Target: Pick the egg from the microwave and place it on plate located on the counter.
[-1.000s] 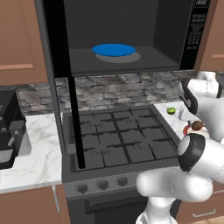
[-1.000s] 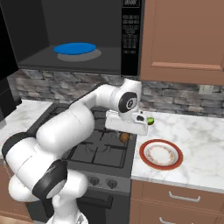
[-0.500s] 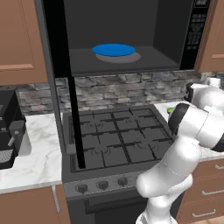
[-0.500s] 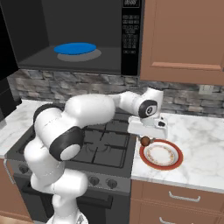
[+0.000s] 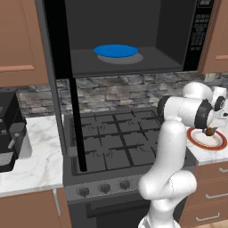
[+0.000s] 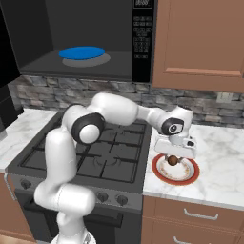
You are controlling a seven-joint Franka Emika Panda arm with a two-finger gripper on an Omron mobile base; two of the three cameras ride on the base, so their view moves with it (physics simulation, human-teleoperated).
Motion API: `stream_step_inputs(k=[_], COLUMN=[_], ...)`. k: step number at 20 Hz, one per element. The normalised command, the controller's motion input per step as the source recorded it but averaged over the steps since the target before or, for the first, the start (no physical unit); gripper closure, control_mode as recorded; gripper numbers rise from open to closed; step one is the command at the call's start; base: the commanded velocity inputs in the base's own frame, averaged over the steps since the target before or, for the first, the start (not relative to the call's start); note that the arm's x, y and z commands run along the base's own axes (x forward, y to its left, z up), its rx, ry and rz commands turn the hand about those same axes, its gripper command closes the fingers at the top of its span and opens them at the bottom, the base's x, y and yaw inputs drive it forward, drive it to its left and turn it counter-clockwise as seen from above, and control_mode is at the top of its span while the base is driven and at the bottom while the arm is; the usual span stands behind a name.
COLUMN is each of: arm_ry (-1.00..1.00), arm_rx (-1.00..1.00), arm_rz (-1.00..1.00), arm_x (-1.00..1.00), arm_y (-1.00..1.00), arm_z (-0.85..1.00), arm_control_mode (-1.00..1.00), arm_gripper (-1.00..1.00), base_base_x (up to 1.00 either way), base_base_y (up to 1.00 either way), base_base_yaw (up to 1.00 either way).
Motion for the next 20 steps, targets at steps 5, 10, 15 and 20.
stream_step_inputs(k=[5,10,15,20], arm_ry=[0.0,0.0,0.0,0.0], arm_rx=[0.0,0.0,0.0,0.0], arm_rz=[0.0,0.0,0.0,0.0], arm_x=[0.15,0.23,0.04,0.0], arm_y=[-0.19,-0.01,0.0,0.0], arm_z=[-0.42,-0.38,-0.14,0.0], arm_control_mode=[-1.0,-1.0,-1.0,-1.0], arm_gripper=[1.0,1.0,1.0,1.0], base_base_x=[0.0,0.0,0.0,0.0], base_base_y=[0.0,0.0,0.0,0.0], base_base_yaw=[0.0,0.0,0.0,0.0])
